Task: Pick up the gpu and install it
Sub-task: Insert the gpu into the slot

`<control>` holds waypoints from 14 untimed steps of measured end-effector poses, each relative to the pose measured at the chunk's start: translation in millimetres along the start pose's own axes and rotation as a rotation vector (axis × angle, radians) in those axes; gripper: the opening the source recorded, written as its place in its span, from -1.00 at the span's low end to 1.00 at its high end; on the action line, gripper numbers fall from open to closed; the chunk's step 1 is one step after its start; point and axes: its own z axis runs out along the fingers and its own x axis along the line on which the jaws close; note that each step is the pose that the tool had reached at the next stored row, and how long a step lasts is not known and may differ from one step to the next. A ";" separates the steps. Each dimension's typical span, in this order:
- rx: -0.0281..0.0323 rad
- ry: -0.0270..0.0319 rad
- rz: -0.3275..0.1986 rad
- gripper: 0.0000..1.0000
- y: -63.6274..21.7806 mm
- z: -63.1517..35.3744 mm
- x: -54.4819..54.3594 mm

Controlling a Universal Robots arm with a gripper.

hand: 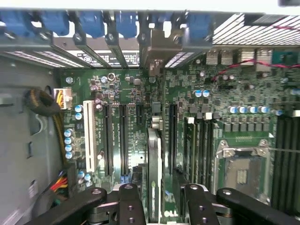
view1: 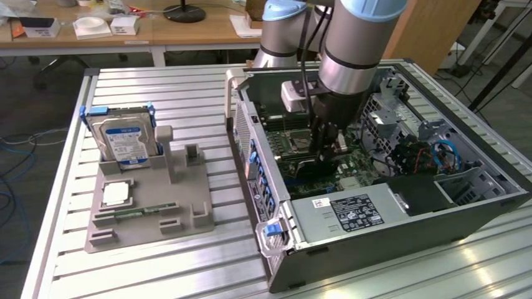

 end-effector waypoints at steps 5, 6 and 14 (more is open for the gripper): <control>0.0000 -0.0006 0.000 -0.36 -0.2 -3.8 -0.2; 0.0000 -0.0005 0.000 -0.49 -0.2 -3.9 -0.2; -0.0526 0.0056 0.003 -0.79 -8.7 -3.4 -0.5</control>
